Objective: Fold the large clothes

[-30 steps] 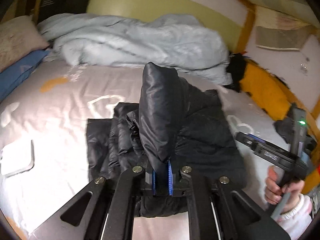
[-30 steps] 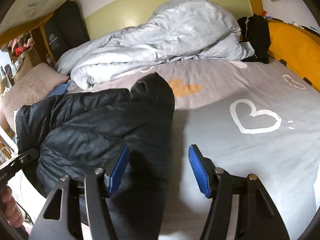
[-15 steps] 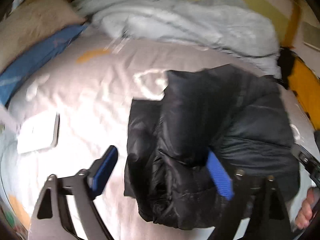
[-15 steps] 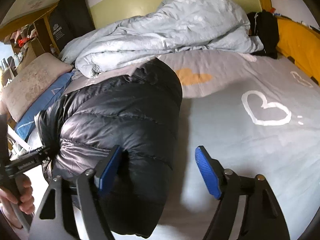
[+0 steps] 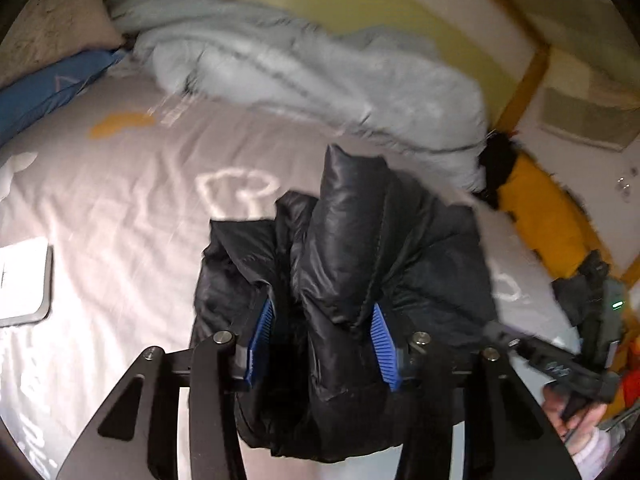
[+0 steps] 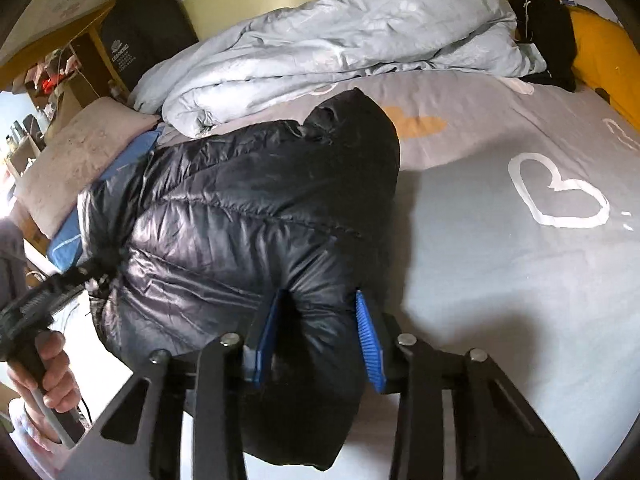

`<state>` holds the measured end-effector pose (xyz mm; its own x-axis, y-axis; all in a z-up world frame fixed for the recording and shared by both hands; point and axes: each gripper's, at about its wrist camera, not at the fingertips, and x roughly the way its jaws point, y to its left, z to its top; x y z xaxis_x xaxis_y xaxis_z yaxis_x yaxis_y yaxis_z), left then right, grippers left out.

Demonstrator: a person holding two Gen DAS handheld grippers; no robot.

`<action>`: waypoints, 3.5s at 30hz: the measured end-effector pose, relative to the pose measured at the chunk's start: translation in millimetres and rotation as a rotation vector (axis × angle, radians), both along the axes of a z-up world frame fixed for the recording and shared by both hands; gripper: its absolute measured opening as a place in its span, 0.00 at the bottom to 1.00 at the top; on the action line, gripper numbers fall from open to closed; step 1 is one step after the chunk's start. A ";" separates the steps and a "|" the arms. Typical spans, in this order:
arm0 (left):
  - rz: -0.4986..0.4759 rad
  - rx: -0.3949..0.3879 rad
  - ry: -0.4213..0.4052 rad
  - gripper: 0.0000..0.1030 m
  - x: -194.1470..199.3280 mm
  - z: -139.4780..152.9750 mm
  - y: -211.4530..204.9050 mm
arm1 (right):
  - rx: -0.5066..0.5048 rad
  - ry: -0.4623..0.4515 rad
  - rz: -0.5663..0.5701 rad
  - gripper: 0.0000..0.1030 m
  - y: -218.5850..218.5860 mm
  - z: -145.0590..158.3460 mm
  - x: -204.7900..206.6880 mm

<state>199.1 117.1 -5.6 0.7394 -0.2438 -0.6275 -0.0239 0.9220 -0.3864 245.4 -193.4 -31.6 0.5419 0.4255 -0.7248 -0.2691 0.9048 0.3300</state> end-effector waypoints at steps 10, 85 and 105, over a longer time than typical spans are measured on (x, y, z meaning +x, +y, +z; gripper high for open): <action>-0.001 -0.045 -0.107 0.43 -1.7 19.2 10.5 | -0.058 -0.049 0.036 0.31 14.3 5.3 -11.9; -0.404 -0.037 -0.069 0.27 72.1 63.1 -256.3 | 0.006 -0.371 -0.375 0.25 -206.9 91.9 -27.9; -0.438 0.161 -0.081 0.61 122.8 1.4 -454.9 | -0.230 -0.202 -0.778 0.37 -350.1 32.8 -2.2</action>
<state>321.9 -337.7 -4.2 0.6363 -0.4485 -0.6276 0.4053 0.8867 -0.2227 243.2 -543.5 1.2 0.7489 -0.2707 -0.6049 0.4264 0.8956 0.1271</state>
